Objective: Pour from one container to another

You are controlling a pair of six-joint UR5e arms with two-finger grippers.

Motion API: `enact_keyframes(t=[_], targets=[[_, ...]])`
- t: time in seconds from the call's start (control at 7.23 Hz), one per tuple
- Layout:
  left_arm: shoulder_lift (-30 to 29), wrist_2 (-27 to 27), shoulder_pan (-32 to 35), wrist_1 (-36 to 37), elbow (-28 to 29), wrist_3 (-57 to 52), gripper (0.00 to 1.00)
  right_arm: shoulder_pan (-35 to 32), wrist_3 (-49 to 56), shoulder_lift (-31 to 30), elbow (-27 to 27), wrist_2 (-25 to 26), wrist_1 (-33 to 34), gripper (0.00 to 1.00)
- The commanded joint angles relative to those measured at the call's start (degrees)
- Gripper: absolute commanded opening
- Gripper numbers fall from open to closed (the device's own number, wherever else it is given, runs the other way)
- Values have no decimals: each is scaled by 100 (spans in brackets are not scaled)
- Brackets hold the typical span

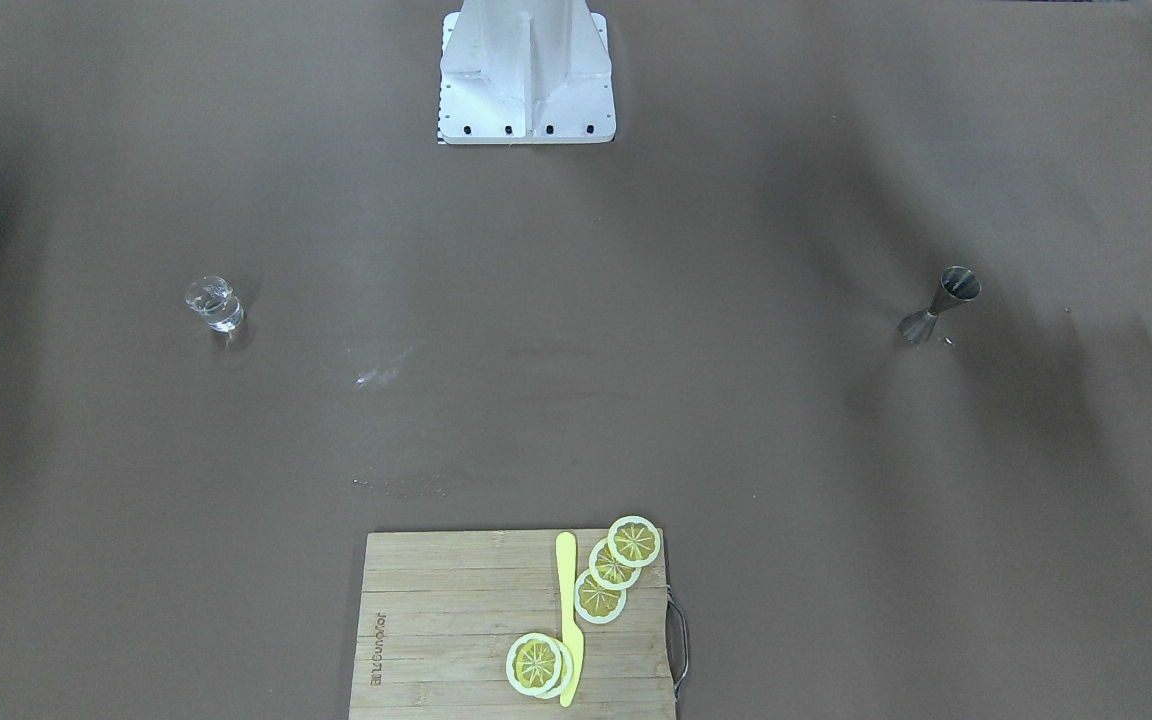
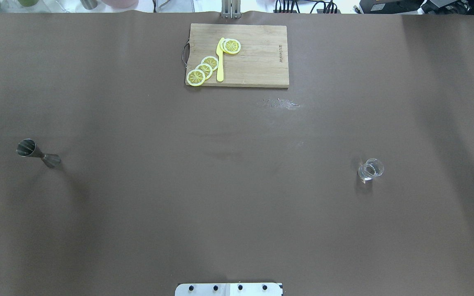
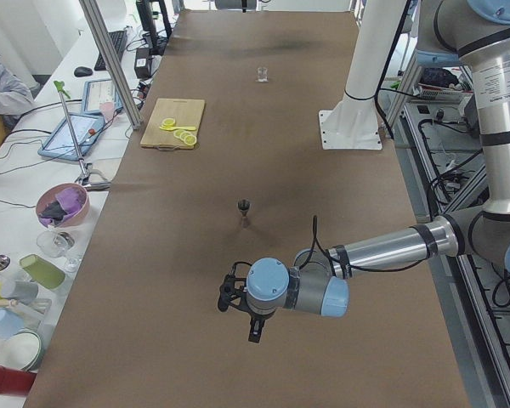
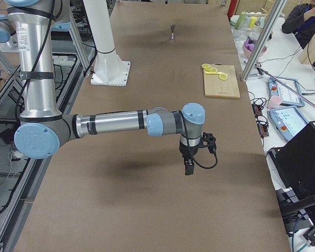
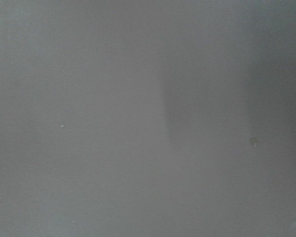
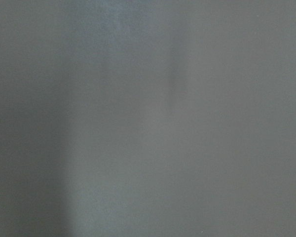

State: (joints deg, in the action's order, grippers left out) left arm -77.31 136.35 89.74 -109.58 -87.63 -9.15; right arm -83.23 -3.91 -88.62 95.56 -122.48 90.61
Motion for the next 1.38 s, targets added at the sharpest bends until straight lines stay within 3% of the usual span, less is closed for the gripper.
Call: enact_keyframes(t=[0.0,0.28,0.41,0.55,0.69,0.83,1.24], targets=[[-1454,-204,550,2789,9,-1801,98,-279,650,-42,-125,-161,79,100],[-2040,-434,606,3529,-78,-1853,98,-623,743,-190,-143,-1037,88,100],[-2060,-425,606,3540,-305,-1827,98,-624,673,-208,-248,-1189,88,100],[-2042,-311,606,3558,-490,-1827,98,-624,655,-174,-283,-1200,88,100],[-2007,142,606,3549,-492,-1418,98,-615,637,-147,-301,-1200,88,100],[-2016,303,598,3540,-683,-343,98,-615,637,-95,-388,-1200,71,100],[-1735,261,510,3540,-835,19,98,-607,663,-15,-503,-1147,18,100]])
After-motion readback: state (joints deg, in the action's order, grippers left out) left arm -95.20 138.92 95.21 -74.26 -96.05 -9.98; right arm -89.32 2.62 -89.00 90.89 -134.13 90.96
